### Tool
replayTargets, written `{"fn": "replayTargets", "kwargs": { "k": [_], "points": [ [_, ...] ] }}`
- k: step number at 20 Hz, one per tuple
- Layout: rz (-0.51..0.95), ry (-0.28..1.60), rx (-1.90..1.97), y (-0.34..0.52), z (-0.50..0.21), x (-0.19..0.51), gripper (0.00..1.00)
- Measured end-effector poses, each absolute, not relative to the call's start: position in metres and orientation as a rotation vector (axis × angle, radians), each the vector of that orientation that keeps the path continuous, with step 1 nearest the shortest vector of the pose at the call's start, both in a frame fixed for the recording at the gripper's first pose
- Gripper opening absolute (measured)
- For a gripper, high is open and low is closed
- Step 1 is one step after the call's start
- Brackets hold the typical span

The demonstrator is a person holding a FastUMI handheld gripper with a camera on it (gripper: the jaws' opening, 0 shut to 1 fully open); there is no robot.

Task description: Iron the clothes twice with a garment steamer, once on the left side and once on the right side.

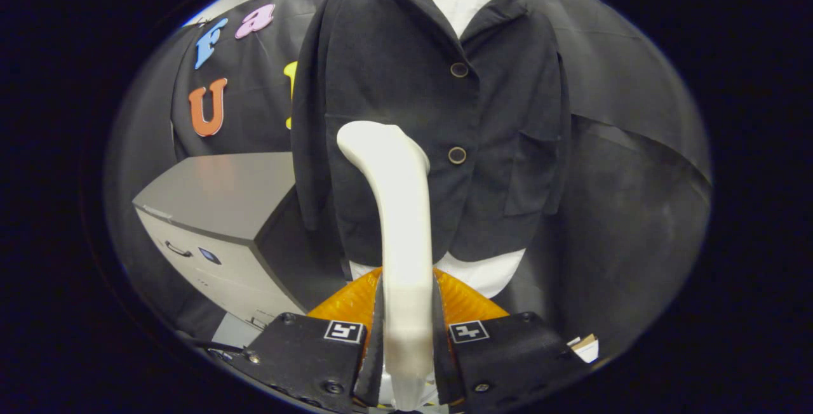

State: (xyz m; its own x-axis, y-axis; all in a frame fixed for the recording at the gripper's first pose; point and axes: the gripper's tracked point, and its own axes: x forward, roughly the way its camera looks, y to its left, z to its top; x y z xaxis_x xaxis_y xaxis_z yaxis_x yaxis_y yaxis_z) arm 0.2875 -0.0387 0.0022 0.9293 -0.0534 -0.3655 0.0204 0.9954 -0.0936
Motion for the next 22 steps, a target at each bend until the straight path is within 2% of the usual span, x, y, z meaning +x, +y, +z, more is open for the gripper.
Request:
{"fn": "replayTargets", "kwargs": {
  "k": [16, 22],
  "points": [
    [-0.021, 0.454, -0.002, -0.038, -0.068, 0.281, 0.36],
    [0.015, 0.433, 0.122, -0.077, -0.056, 0.26, 0.36]
  ]
}}
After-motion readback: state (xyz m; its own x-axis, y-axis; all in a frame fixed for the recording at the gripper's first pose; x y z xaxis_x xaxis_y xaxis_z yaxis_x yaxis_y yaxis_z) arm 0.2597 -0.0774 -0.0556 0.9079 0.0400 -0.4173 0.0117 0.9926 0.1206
